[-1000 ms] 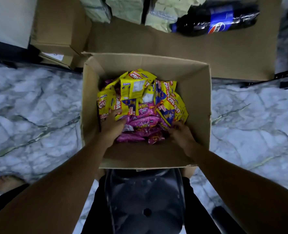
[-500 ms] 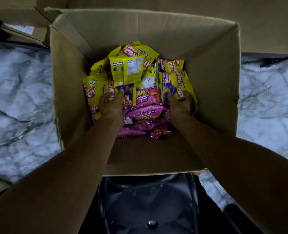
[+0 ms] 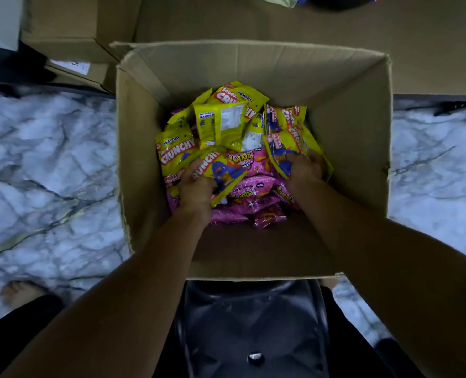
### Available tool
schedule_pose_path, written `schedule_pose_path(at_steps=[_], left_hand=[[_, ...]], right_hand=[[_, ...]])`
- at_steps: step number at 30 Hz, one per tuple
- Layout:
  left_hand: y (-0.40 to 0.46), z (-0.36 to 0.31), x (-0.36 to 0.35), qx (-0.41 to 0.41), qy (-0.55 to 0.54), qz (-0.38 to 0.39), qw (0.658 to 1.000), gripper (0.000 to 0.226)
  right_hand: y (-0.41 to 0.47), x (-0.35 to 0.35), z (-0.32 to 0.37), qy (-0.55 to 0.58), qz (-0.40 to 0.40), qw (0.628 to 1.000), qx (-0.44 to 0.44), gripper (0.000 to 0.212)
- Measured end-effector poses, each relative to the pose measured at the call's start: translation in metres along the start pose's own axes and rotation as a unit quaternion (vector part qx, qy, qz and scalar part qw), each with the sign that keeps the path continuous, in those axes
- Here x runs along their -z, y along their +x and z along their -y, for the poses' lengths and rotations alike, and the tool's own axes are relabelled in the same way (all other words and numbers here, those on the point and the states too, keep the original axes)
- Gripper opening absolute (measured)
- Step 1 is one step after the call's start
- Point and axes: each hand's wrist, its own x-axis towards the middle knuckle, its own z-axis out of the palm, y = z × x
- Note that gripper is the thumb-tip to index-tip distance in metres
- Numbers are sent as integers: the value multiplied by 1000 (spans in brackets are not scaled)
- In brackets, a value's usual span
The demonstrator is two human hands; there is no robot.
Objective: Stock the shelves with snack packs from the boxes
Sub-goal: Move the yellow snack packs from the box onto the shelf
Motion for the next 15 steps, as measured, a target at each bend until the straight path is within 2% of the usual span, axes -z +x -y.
schedule_pose_path(at_steps=[3, 8, 11, 13, 15], left_hand=[[-12, 11, 17, 10, 32, -2, 999, 64], [-37, 30, 51, 37, 82, 1, 996, 65], [-60, 23, 51, 38, 99, 39, 994, 68], [-81, 13, 46, 38, 144, 72, 986, 73], [-103, 4, 44, 26, 186, 94, 978, 75]], right_hand=[[-13, 11, -29, 4, 0, 1000, -8, 37], [-67, 49, -68, -33, 72, 996, -33, 47], [-98, 65, -51, -144, 98, 985, -6, 53], [-112, 73, -34, -241, 112, 964, 28, 59], [-127, 79, -19, -276, 139, 950, 43, 63]])
